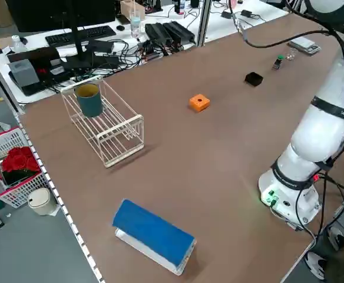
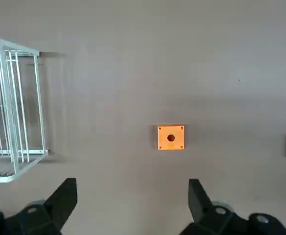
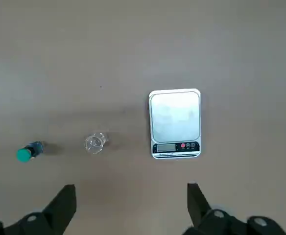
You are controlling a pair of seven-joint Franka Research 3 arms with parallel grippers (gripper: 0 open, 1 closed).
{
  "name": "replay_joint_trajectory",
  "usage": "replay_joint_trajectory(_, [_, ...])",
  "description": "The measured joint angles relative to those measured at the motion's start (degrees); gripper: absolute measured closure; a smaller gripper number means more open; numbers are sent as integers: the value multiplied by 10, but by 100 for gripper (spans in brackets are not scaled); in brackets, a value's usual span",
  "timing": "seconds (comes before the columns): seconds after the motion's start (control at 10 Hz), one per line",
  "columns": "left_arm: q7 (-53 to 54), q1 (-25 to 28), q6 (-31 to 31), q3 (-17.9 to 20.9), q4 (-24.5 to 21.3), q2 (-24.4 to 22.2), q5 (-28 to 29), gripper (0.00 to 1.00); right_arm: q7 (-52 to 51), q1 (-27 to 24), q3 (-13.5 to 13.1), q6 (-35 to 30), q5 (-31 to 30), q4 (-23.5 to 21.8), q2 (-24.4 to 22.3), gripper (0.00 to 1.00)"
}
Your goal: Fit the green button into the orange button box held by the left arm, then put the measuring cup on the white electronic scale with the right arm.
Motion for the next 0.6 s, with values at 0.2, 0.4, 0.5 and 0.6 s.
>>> replay_joint_trajectory(0.2, [-1, 0, 15, 0, -3, 34, -2, 0, 0, 1, 16, 27, 0, -64, -32, 0])
replay_joint_trajectory(0.4, [-2, -1, 86, -1, -22, 77, -7, 0, 0, 2, 22, 52, 1, -125, -56, 0])
replay_joint_trajectory(0.5, [-11, -3, 141, -5, -51, 89, -7, 0, 0, 6, 24, 77, 2, -155, -60, 0])
replay_joint_trajectory(0.6, [-31, -8, 186, -6, -82, 95, -7, 0, 3, 9, 27, 116, 3, -193, -59, 0])
